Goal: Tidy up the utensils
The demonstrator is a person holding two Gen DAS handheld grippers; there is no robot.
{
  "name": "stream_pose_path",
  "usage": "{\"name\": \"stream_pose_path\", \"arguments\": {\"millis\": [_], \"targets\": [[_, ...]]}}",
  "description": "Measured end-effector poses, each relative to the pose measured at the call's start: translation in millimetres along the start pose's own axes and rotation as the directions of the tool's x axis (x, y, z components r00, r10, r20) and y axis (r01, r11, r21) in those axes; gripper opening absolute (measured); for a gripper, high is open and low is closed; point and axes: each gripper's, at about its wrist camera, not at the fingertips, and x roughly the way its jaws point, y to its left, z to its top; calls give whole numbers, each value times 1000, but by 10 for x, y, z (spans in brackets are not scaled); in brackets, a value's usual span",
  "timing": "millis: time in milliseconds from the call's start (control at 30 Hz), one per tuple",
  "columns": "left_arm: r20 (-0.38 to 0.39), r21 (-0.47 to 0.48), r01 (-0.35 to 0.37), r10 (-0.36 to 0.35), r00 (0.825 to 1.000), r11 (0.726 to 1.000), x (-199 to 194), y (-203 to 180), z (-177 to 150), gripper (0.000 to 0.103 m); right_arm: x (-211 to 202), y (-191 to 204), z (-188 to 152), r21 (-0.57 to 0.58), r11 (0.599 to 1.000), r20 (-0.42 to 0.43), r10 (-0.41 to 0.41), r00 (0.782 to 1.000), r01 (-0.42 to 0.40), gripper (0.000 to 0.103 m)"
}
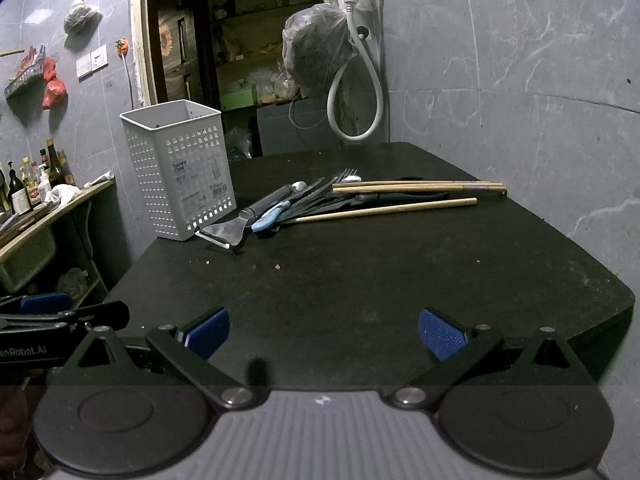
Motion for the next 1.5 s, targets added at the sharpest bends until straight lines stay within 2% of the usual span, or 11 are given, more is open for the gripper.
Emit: {"name": "stream_pose_path", "arguments": {"millis": [700, 1500], "targets": [[-4, -1, 1, -1, 1000, 1000, 1, 46, -85, 102, 14, 33, -9, -6, 1000, -9, -1, 1000, 0, 103], [-16, 2, -2, 2, 1000, 1000, 11, 5, -17, 102, 20, 50, -20, -8, 1000, -11, 0, 1000, 0, 103]]}}
